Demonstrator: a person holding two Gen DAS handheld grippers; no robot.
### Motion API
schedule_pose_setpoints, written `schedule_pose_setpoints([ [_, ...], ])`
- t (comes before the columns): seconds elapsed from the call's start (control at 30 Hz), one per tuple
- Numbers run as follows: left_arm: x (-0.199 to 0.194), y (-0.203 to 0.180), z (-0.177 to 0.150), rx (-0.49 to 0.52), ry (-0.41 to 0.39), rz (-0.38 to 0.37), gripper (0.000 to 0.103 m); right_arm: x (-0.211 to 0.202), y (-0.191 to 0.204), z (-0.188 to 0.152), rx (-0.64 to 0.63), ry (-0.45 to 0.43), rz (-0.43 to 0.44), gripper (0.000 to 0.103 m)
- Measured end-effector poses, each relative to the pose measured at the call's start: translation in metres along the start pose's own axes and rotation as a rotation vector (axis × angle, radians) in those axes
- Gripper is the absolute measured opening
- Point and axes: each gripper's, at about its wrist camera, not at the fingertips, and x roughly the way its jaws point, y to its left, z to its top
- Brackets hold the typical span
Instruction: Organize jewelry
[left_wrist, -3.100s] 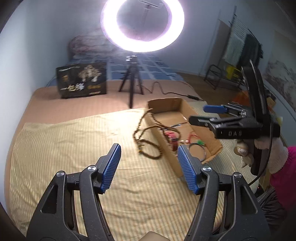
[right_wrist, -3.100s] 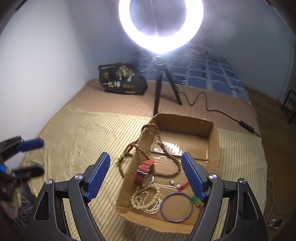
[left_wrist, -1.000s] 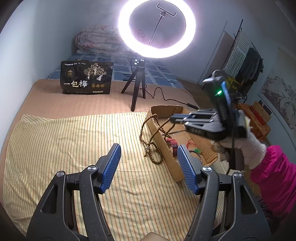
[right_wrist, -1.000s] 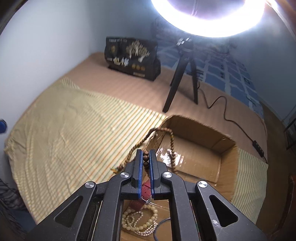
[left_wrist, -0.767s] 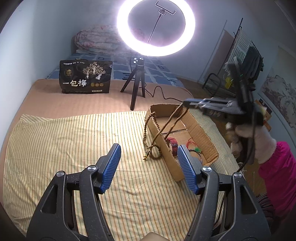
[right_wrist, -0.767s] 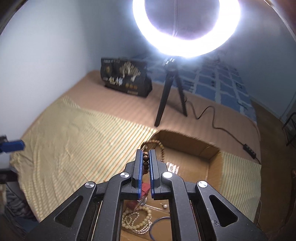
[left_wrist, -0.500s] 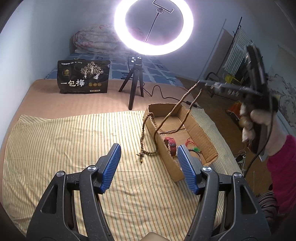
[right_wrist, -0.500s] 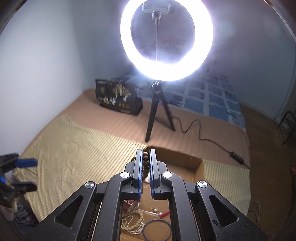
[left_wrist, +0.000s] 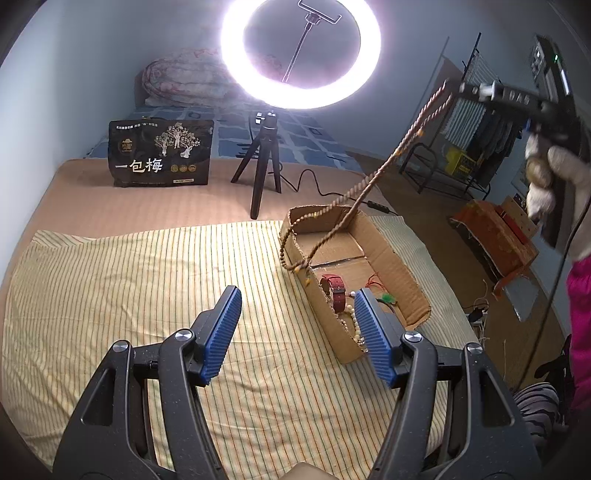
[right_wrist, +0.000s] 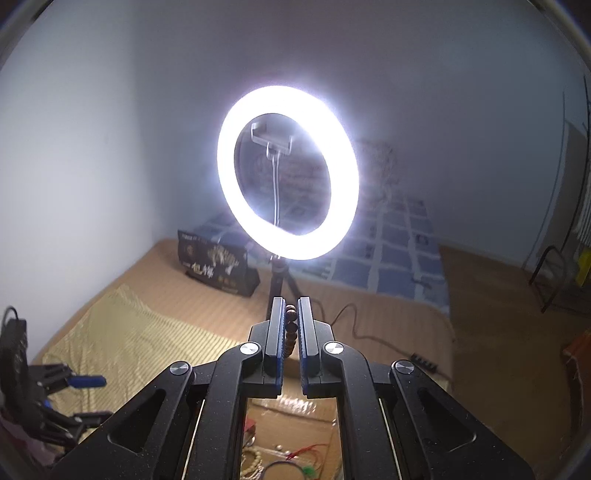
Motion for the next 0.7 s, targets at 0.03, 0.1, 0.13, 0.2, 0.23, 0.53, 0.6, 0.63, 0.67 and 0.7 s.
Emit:
schedule_pose_setpoints([
  [0.03,0.001,0.0,0.0,0.0,0.001,-0.001,0.065,-0.004,0.0,0.004,-0.004,-0.009,-0.005,0.005],
  [0.1,0.001,-0.001,0.001,0.0,0.002,-0.005,0.065,-0.01,-0.001,0.013,-0.011,-0.024,-0.016,0.005],
  [0.13,0.001,-0.001,0.001,0.001,0.002,-0.006,0.065,-0.012,-0.001,0.015,-0.014,-0.031,-0.021,0.005],
  [0.2,0.001,-0.002,0.0,0.001,0.003,-0.009,0.065,-0.017,0.001,0.022,-0.022,-0.04,-0.027,0.005],
  [0.23,0.001,-0.002,0.0,0.002,0.003,-0.01,0.065,-0.018,0.0,0.025,-0.027,-0.044,-0.031,0.005],
  [0.53,0.001,-0.004,0.0,0.002,0.002,-0.015,0.065,0.001,-0.004,0.011,-0.018,0.02,-0.03,0.005],
  [0.6,0.0,-0.003,0.0,0.0,0.003,-0.015,0.065,0.012,-0.01,-0.003,0.004,0.054,-0.029,0.005],
  [0.63,0.0,-0.004,-0.001,0.0,0.003,-0.015,0.065,0.017,-0.012,-0.009,0.01,0.067,-0.031,0.005],
  [0.67,0.0,-0.004,-0.001,0.0,0.003,-0.015,0.065,0.022,-0.015,-0.016,0.019,0.08,-0.032,0.005],
  [0.7,0.001,-0.004,-0.001,0.001,0.004,-0.016,0.065,0.026,-0.017,-0.021,0.029,0.093,-0.03,0.005],
])
